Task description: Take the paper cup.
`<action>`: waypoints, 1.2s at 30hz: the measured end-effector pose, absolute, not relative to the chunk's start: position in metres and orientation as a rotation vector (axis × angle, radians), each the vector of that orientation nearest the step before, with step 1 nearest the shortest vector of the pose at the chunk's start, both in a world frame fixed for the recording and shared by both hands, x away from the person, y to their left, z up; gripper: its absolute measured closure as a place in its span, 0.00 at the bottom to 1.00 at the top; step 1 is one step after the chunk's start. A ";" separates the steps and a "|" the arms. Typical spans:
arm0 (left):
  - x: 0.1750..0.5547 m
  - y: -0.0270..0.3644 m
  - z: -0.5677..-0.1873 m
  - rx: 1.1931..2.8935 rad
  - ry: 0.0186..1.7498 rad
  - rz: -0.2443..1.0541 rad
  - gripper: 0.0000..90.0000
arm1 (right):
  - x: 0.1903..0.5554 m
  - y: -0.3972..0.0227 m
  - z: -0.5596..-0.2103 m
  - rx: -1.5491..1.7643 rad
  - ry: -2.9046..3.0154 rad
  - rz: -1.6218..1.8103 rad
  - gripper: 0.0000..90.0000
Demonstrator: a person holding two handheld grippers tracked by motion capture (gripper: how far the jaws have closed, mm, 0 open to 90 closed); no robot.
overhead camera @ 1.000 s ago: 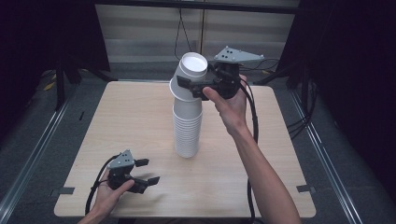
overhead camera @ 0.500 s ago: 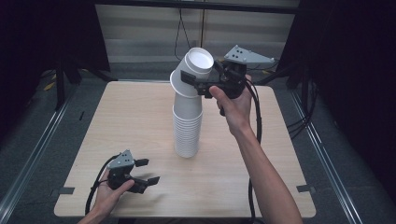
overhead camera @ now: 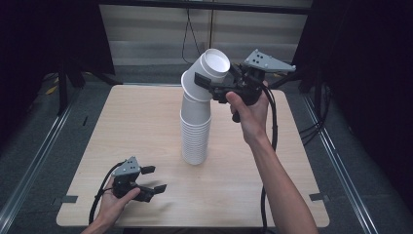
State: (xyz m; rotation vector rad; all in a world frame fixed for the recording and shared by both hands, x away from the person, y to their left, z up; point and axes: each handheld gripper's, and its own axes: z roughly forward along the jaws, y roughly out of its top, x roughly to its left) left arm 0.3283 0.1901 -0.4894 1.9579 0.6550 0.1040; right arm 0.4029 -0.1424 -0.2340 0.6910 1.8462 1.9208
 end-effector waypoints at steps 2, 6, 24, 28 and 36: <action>0.328 0.190 -0.489 1.958 0.657 0.105 0.18 | 0.403 -0.144 -0.235 0.690 1.837 1.926 0.22; 0.329 0.190 -0.490 1.956 0.658 0.106 0.18 | 0.402 -0.150 -0.236 0.699 1.816 1.947 0.22; 0.329 0.189 -0.490 1.957 0.657 0.097 0.18 | 0.389 -0.188 -0.241 0.757 1.753 1.952 0.22; 0.329 0.190 -0.490 1.952 0.654 0.085 0.18 | 0.386 -0.194 -0.248 0.776 1.763 1.935 0.22; 0.331 0.191 -0.488 1.946 0.679 0.094 0.18 | 0.380 -0.201 -0.258 0.793 1.782 1.920 0.22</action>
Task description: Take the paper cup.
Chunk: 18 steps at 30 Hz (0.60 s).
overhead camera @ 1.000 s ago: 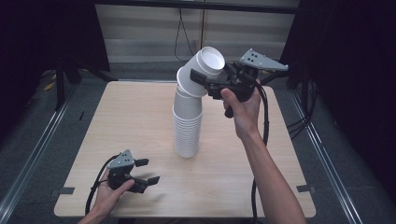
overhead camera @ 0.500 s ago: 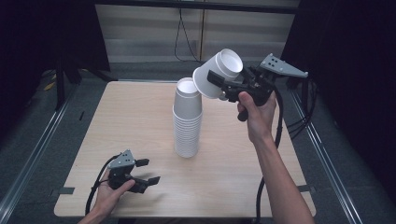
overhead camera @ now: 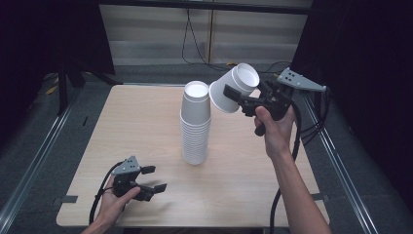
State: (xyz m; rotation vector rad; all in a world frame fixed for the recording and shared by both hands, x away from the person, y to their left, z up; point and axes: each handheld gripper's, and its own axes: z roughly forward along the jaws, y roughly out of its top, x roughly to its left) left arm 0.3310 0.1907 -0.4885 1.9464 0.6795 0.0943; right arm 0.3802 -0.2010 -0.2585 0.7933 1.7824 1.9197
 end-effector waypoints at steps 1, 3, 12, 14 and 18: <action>0.331 0.191 -0.487 1.942 0.683 0.103 0.18 | 0.377 -0.202 -0.260 0.795 1.789 1.905 0.22; 0.332 0.191 -0.486 1.939 0.686 0.105 0.18 | 0.374 -0.204 -0.262 0.811 1.789 1.895 0.22; 0.334 0.183 -0.478 1.951 0.653 0.112 0.18 | 0.365 -0.212 -0.279 0.837 1.809 1.886 0.22; 0.336 0.178 -0.475 1.955 0.641 0.120 0.18 | 0.362 -0.213 -0.286 0.855 1.824 1.900 0.22; 0.339 0.171 -0.468 1.928 0.613 0.100 0.18 | 0.356 -0.213 -0.295 0.853 1.843 1.890 0.22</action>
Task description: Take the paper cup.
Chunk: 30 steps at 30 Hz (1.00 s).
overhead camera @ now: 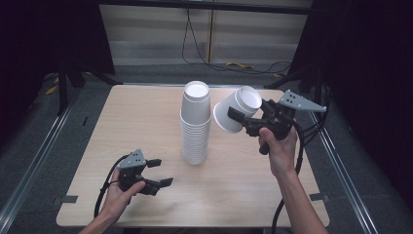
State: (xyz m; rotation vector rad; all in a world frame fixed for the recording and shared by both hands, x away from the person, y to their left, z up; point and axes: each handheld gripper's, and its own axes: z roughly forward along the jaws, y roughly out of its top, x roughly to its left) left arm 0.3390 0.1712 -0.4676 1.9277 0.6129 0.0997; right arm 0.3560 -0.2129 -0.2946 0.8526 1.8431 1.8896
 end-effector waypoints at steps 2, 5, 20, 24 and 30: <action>0.340 0.170 -0.465 1.927 0.595 0.111 0.18 | 0.354 -0.213 -0.300 0.868 1.854 1.881 0.22; 0.340 0.167 -0.460 1.924 0.575 0.136 0.18 | 0.354 -0.214 -0.305 0.873 1.864 1.877 0.22; 0.350 0.144 -0.438 1.886 0.459 0.124 0.17 | 0.344 -0.202 -0.331 0.870 1.949 1.883 0.22; 0.352 0.136 -0.432 1.870 0.436 0.081 0.17 | 0.342 -0.201 -0.338 0.873 1.978 1.878 0.22; 0.352 0.120 -0.420 1.842 0.387 0.073 0.18 | 0.341 -0.197 -0.346 0.863 2.007 1.879 0.22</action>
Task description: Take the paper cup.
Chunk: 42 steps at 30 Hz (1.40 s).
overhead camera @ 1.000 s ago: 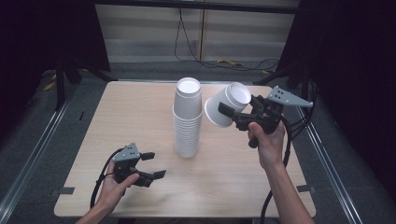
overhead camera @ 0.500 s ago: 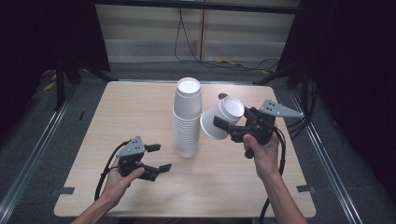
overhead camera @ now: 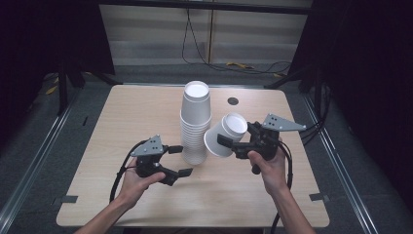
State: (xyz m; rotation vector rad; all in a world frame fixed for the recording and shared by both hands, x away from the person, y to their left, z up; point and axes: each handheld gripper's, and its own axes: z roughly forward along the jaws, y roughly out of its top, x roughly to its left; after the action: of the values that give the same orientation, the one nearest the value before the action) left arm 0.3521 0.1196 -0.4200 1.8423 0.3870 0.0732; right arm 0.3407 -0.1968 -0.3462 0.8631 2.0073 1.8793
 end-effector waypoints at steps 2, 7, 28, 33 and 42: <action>0.353 0.118 -0.418 1.850 0.375 0.082 0.18 | 0.341 -0.196 -0.347 0.863 2.013 1.882 0.22; 0.353 0.113 -0.417 1.842 0.365 0.084 0.18 | 0.339 -0.194 -0.355 0.830 2.056 1.875 0.22; 0.344 0.110 -0.425 1.818 0.297 0.114 0.20 | 0.344 -0.173 -0.380 0.810 2.156 1.931 0.22; 0.344 0.110 -0.426 1.809 0.299 0.105 0.20 | 0.344 -0.168 -0.383 0.804 2.183 1.932 0.22; 0.343 0.107 -0.430 1.828 0.303 0.105 0.16 | 0.344 -0.160 -0.391 0.792 2.247 1.916 0.22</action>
State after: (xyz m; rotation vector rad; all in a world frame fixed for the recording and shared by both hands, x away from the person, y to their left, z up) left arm 0.3433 0.1071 -0.4299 1.8279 0.3027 0.1050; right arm 0.3440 -0.1596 -0.3914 0.7923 2.2471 1.9160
